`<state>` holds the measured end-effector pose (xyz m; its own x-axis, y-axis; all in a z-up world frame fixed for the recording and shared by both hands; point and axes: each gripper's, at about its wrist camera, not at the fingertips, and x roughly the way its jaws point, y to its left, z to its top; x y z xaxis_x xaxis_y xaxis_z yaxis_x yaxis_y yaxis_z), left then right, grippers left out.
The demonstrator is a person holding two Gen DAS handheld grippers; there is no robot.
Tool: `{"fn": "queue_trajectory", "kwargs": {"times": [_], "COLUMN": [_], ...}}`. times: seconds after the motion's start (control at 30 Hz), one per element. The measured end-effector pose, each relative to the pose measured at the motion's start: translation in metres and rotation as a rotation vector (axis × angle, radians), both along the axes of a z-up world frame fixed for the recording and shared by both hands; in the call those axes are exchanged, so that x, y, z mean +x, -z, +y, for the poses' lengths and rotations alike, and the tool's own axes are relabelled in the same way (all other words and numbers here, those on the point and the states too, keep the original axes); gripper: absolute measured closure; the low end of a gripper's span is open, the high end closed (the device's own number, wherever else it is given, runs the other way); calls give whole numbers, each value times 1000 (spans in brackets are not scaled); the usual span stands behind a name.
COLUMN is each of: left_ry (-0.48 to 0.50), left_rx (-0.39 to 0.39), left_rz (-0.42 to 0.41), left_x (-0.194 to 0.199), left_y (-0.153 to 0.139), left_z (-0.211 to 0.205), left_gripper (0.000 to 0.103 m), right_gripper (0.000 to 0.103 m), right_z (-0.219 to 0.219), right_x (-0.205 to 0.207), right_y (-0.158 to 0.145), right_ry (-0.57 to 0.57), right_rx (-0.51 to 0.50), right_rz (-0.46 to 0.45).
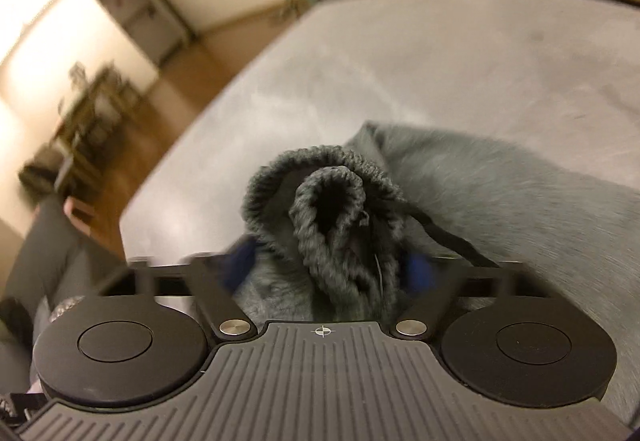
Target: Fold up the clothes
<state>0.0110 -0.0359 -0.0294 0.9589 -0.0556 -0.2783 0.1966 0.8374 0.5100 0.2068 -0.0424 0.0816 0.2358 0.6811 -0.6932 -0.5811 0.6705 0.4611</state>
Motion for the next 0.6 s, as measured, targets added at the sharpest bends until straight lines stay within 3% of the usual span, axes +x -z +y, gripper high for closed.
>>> {"fn": "queue_trajectory", "kwargs": {"times": [0.03,0.07,0.2,0.33,0.4,0.47,0.5,0.6], "left_ry": [6,37,162,284,319,321,307,156], "left_rx": [-2,-17,-75,-135,-188,-257,-299,-440], "left_rz": [-17,-10,20,51,74,86,87,96], "left_x": [-2,-3,-10,-16,-13,-7,-3,22], "left_y": [-1,-5,-17,-29,-39,-50,-56,-69], "left_z": [1,0,-6,-10,0,16,27,73], "left_gripper": [74,72,66,65,65,65,64,61], "right_gripper": [76,80,82,81,78,57,52,44], "right_z": [-1,-1,-40,-73,-77,-81,-84,-95], "right_x": [1,3,-19,-25,-20,-22,-22,-34], "right_y": [-4,-9,-38,-12,17,29,28,14], "right_ry": [-2,-5,35,112,133,159,178,248], "right_rx": [0,0,65,-94,-178,-199,-182,-165], "right_rz": [-18,-36,-161,-194,-160,-177,-184,-254]}}
